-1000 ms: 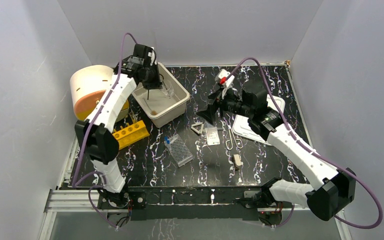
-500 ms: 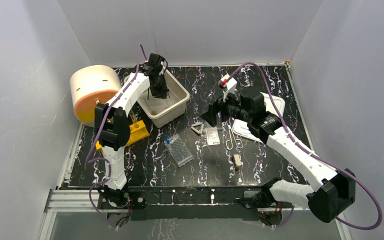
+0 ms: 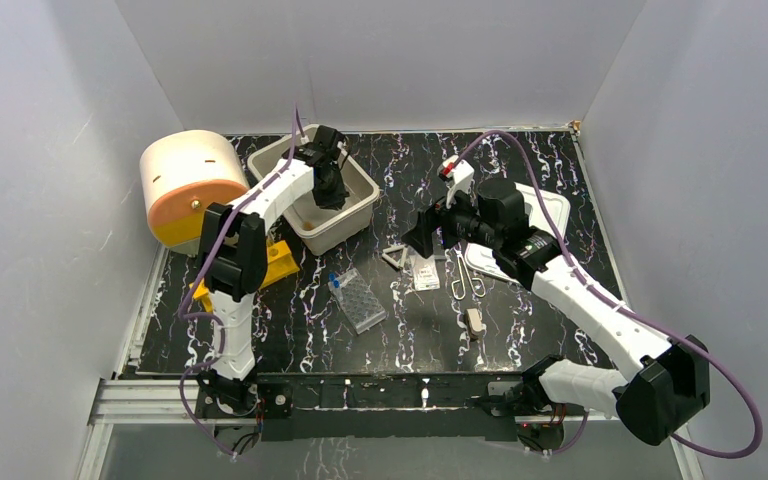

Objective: Organize the chemistry lab equipment

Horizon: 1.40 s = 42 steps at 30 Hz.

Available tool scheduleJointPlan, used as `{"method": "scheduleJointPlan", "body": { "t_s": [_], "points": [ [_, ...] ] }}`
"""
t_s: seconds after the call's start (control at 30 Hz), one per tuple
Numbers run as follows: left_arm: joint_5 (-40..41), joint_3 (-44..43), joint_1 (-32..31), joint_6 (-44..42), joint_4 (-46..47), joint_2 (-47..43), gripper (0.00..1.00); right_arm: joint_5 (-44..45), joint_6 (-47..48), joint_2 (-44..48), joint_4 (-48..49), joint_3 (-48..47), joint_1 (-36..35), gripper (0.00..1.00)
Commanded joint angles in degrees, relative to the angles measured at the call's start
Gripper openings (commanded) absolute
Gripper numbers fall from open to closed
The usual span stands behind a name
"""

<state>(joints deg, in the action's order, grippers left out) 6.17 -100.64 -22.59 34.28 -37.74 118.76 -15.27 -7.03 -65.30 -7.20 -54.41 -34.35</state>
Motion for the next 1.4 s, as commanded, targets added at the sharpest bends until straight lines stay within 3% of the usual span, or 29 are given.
{"method": "scheduleJointPlan", "body": {
  "t_s": [0.0, 0.1, 0.23, 0.63, 1.07, 1.27, 1.37],
  "points": [
    [3.0, -0.2, 0.4, -0.8, 3.1, 0.9, 0.0, 1.6, -1.5, 1.6, 2.5, -0.1, 0.1, 0.99],
    [3.5, -0.7, 0.4, -1.8, 3.4, 2.0, 0.0, 3.1, -2.7, 1.6, 2.0, 0.0, 0.1, 0.99],
    [3.8, -2.2, 0.4, -3.0, 3.8, 3.4, 0.08, 5.7, -4.7, 1.3, -0.4, -0.6, 0.2, 0.99],
    [2.9, -7.5, 0.4, -1.9, -1.1, -2.1, 0.55, 10.6, -9.8, 1.2, -4.3, -2.0, 0.1, 0.98],
    [-8.9, -2.5, 0.4, -1.0, -1.0, -18.3, 0.72, 26.2, -20.5, -9.6, -24.7, -4.8, 1.3, 0.87],
    [-11.0, 2.5, 0.5, -3.6, -0.2, -26.4, 0.89, 19.6, -12.7, -15.2, -22.4, -3.9, 1.4, 0.88],
    [-12.5, 4.1, 0.8, -4.7, -0.5, -29.5, 0.97, 15.9, -2.5, -18.0, -21.4, -5.3, 1.5, 0.84]
  ]
}}
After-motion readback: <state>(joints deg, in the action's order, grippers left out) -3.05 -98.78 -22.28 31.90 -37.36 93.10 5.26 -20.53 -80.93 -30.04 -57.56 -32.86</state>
